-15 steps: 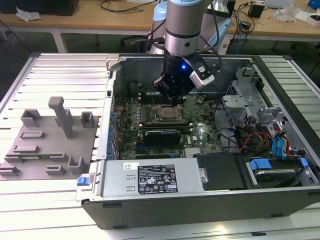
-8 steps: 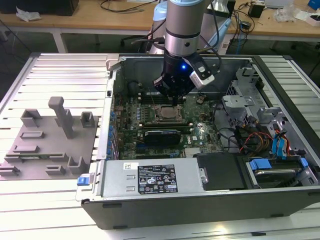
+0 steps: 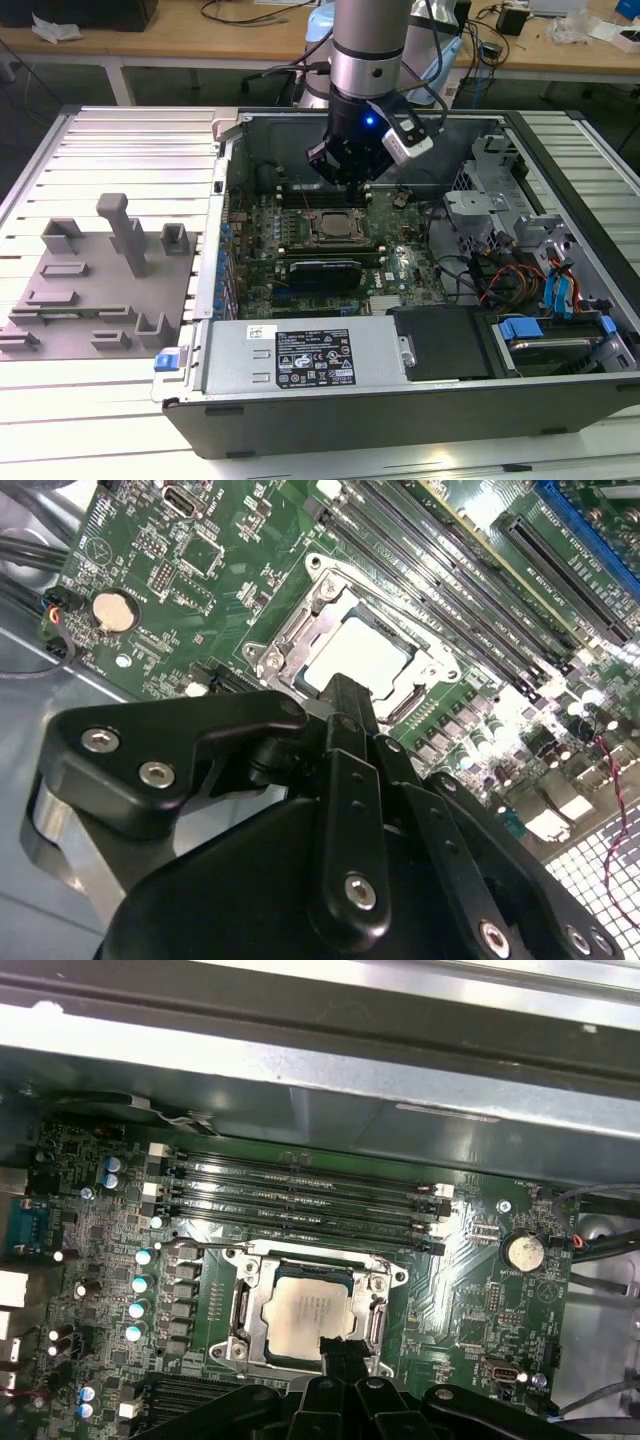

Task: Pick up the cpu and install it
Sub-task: 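Install the first cpu locking lever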

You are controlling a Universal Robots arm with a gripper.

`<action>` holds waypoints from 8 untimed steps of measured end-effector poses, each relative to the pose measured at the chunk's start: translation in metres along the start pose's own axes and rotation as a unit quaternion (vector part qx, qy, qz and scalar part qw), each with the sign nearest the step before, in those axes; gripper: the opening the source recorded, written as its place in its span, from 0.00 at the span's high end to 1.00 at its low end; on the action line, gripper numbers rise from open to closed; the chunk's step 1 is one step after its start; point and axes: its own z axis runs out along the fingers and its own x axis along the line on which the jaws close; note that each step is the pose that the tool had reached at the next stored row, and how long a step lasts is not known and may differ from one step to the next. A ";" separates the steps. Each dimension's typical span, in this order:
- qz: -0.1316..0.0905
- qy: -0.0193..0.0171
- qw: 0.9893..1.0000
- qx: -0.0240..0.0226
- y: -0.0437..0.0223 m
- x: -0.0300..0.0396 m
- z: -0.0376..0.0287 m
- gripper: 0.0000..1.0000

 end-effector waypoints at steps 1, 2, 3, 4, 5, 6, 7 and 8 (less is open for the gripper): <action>0.000 0.000 1.000 0.000 0.0002 0.0010 0.0000 0.89; 0.000 0.000 1.000 0.000 0.0005 0.0031 0.0001 0.89; 0.000 0.000 1.000 0.000 0.0010 0.0069 0.0001 0.89; 0.000 0.000 1.000 0.000 0.0014 0.0101 0.0000 0.89; 0.000 0.000 1.000 0.000 0.0016 0.0118 0.0001 0.89; 0.000 0.000 1.000 0.000 0.0018 0.0133 0.0000 0.89; 0.000 0.000 1.000 0.000 0.0025 0.0186 -0.0001 0.89; 0.000 0.000 1.000 0.000 0.0036 0.0265 -0.0001 0.89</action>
